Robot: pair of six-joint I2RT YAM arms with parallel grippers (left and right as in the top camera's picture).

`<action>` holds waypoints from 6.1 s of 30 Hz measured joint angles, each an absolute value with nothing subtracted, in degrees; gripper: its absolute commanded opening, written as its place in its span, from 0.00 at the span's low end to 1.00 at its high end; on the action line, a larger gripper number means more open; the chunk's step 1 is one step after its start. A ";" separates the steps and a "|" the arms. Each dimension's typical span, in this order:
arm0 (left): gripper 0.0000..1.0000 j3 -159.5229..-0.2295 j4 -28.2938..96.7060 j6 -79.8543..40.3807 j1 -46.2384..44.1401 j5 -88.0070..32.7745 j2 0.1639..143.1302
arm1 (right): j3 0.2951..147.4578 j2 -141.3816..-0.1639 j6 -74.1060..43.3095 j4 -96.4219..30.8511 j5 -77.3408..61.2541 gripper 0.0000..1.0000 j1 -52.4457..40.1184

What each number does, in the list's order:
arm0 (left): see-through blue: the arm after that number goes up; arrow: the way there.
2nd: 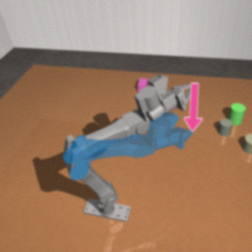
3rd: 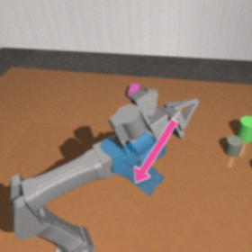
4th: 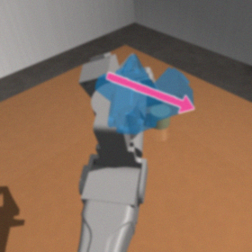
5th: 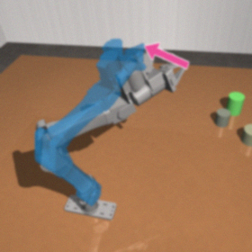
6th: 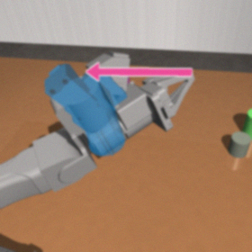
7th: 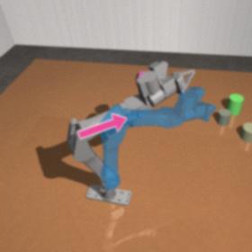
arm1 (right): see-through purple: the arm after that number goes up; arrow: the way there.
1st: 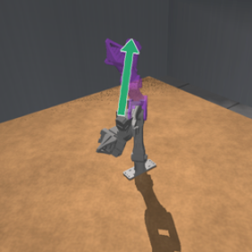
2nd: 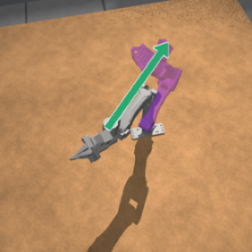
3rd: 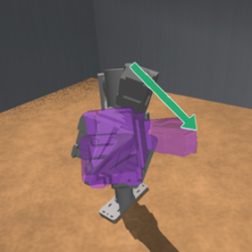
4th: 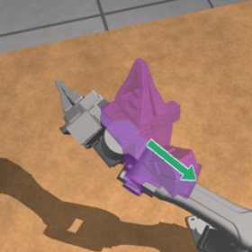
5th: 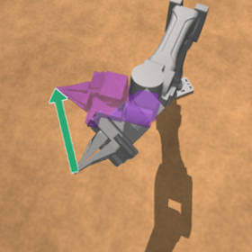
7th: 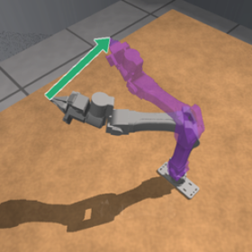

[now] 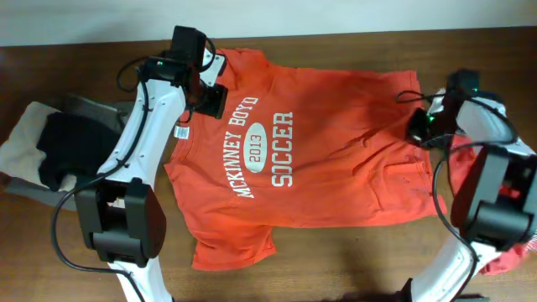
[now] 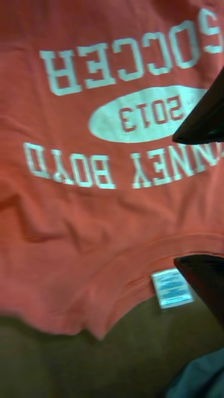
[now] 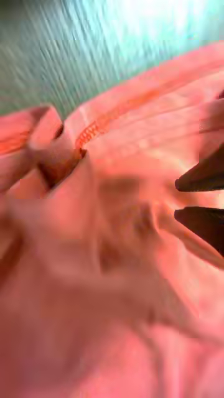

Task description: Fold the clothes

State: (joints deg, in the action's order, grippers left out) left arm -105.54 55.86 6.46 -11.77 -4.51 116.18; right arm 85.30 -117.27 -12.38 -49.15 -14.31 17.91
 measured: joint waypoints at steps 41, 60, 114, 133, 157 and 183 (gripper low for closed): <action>0.00 -106.00 34.83 3.51 -13.82 1.28 135.74 | 88.40 -129.62 -16.51 -13.37 -13.08 0.04 7.84; 0.10 -133.56 61.63 1.23 -9.82 11.31 139.41 | 101.43 -124.18 -8.91 -42.89 -20.29 0.31 14.15; 0.37 -59.53 58.43 -8.29 -7.90 1.04 83.35 | 74.65 -71.83 -10.50 -78.00 -17.61 0.99 15.70; 0.46 -44.99 54.41 -8.88 -7.68 -19.53 83.24 | 55.11 -71.35 -11.84 -68.95 -22.00 0.99 15.70; 0.82 -39.09 52.60 -35.94 -7.68 -21.26 83.24 | 55.05 -71.31 -12.03 -68.25 -22.20 0.99 15.70; 0.09 -31.92 49.89 -30.50 -7.31 -27.68 82.08 | 55.02 -71.31 -13.78 -60.99 -15.05 0.99 15.70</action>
